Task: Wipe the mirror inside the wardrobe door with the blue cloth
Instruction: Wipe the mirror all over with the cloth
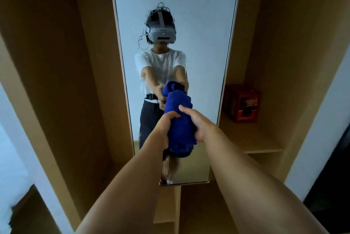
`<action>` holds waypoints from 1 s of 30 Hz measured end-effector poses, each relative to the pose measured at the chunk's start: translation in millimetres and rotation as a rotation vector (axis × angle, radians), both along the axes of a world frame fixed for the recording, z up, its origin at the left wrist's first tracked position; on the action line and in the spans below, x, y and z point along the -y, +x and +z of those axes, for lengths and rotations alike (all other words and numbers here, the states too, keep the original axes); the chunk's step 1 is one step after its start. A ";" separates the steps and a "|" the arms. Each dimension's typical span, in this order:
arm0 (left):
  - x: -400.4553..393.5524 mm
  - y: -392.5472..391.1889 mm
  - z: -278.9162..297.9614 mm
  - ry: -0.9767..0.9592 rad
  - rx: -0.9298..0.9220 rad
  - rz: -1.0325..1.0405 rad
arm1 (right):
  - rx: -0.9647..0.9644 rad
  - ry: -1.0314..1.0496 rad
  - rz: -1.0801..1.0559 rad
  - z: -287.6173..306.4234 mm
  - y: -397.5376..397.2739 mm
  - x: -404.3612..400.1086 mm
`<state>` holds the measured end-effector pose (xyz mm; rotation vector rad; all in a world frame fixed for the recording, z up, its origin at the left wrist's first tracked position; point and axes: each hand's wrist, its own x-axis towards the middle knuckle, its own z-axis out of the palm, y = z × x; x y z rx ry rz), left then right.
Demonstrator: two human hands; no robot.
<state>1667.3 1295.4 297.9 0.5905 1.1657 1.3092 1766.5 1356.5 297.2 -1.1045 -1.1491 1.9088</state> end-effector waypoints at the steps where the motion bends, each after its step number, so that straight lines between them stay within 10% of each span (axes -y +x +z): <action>1: -0.9 -4.5 6.3 0.021 -0.031 0.012 | -0.005 0.010 0.007 6.1 -4.3 0.5; 13: -32.4 -61.1 94.7 0.541 -0.522 0.585 | 0.352 1.024 -0.417 127.0 -65.7 0.2; 20: -49.1 -129.8 138.7 0.435 -0.732 0.892 | 0.568 1.419 -0.784 203.6 -80.2 -3.5; 30: -68.6 -155.3 186.9 0.565 -0.404 0.714 | 0.706 1.703 -1.100 268.0 -101.9 -12.0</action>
